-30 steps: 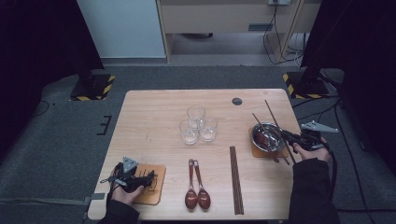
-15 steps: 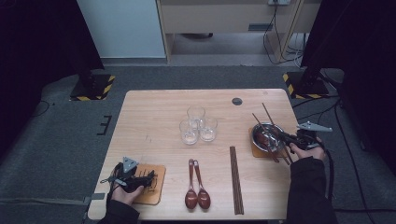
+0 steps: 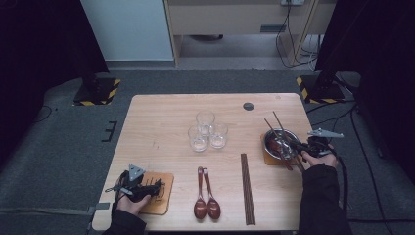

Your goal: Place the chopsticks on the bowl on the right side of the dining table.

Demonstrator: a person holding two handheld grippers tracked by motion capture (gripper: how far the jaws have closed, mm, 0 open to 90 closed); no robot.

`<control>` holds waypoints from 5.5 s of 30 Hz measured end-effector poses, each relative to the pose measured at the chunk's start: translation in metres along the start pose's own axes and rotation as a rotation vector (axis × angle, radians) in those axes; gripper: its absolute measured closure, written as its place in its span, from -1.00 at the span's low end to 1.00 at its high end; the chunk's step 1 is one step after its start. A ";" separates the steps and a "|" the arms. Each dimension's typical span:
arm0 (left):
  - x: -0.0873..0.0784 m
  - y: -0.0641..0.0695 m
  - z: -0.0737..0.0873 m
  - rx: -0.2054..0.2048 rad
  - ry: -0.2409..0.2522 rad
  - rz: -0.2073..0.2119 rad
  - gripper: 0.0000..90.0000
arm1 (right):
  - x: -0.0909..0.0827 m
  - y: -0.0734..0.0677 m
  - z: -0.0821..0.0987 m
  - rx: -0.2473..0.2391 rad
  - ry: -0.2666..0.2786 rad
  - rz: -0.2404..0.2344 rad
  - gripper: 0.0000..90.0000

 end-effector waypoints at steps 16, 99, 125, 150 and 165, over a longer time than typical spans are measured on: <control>0.000 0.000 0.000 0.000 0.000 0.000 -0.88 | 0.009 0.003 0.006 0.003 -0.042 0.008 0.89; 0.000 0.000 0.000 0.001 0.000 -0.001 -0.88 | 0.013 -0.005 0.014 -0.060 -0.003 -0.047 0.59; 0.000 0.000 0.000 0.001 0.000 -0.001 -0.88 | 0.015 -0.005 0.016 -0.076 -0.004 -0.063 0.71; 0.000 0.000 0.000 0.001 0.000 -0.001 -0.88 | -0.014 -0.017 0.004 -0.070 0.075 -0.059 0.59; 0.000 0.000 0.000 0.001 0.000 -0.001 -0.88 | -0.029 -0.019 0.014 -0.046 0.067 -0.045 0.62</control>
Point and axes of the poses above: each handheld gripper's, and its own axes: x roughly forward along the jaws, z roughly out of its underside, y roughly to its right, the point moved 5 cm from there along x, roughly forward along the jaws, and after that the axes turned 3 degrees about y, right-handed, at the moved point
